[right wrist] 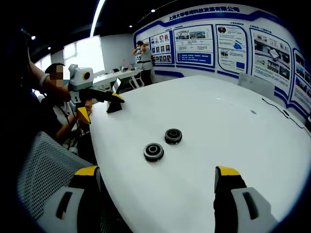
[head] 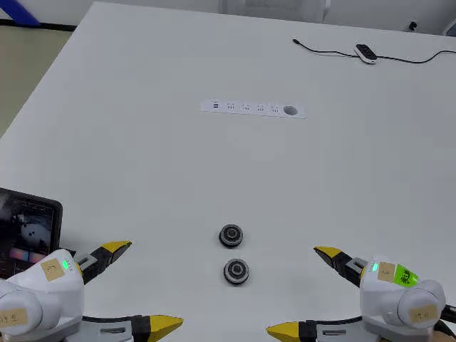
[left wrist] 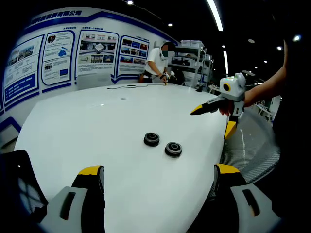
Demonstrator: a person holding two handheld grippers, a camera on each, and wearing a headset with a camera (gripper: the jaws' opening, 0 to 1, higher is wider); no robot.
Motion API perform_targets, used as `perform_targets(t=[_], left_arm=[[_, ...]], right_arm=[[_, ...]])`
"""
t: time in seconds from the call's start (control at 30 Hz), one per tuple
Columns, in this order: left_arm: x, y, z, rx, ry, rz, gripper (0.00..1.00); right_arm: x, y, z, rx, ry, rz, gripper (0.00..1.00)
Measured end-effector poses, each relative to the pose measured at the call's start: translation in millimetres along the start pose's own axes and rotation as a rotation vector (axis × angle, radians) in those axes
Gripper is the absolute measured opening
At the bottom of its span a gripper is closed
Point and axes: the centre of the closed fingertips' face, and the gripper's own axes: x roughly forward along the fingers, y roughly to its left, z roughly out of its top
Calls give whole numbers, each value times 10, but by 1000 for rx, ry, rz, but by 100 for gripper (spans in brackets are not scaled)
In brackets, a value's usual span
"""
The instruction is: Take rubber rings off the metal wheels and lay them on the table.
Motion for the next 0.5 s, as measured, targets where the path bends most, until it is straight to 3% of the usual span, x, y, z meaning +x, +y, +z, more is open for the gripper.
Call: perform_targets(t=[0.5], left_arm=[[60,-1,-18,15,21,-15,83]], right_arm=[[73,52,-15,44,5,13,96]])
